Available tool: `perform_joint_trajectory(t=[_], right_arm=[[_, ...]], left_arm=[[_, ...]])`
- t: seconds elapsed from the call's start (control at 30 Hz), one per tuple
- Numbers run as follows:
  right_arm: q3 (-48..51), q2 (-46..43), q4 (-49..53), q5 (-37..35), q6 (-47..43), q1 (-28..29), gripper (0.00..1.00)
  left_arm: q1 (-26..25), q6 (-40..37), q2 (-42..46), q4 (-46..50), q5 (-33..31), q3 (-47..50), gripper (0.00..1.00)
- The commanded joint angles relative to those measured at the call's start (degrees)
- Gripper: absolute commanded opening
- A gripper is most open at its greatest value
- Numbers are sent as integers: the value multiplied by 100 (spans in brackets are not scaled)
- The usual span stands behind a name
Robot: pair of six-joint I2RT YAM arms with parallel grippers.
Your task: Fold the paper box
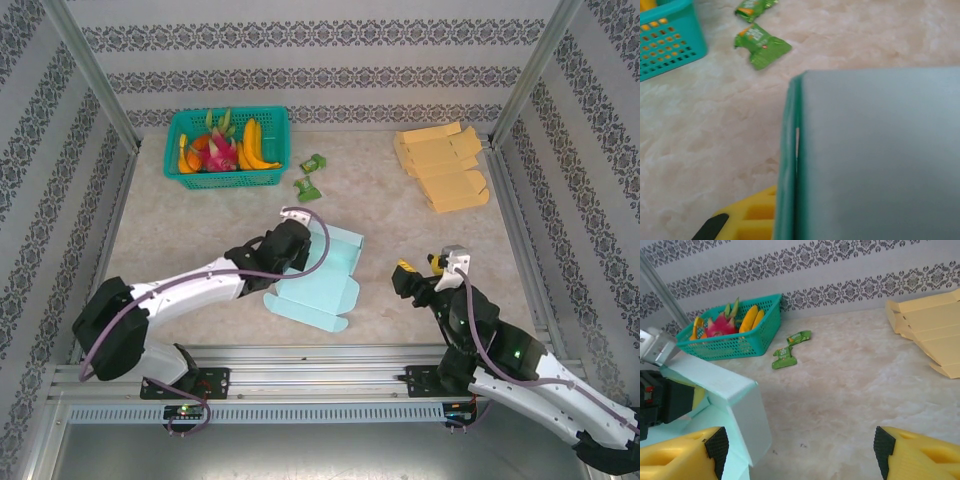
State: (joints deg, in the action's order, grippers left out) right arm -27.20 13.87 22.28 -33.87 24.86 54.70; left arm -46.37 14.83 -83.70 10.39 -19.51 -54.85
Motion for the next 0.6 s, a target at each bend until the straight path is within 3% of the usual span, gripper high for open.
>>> perform_joint_trajectory(t=[0.0,0.17,0.3,0.5,0.57], right_arm=[[265,-84,-141,-89,-144,-74,78],[215,-193,-50,-82,-217,-115,78],[250,-417,84,-130,-164,-135,79],[282,-1034,328,-354,-98,-144,79],[303,-1283,401,-422,-74,-144,79]], left_arm=[[67,-994,-257,1022,302,-554,0],[68,-2137,-438,1413,389,-945,0],[-14,-3440,-731,1601,1151,-1148,0],[-87,-5609,-1337,3914,1399,-2631,0],[-135,-6378,-1380,4407,1182,-2831,0]])
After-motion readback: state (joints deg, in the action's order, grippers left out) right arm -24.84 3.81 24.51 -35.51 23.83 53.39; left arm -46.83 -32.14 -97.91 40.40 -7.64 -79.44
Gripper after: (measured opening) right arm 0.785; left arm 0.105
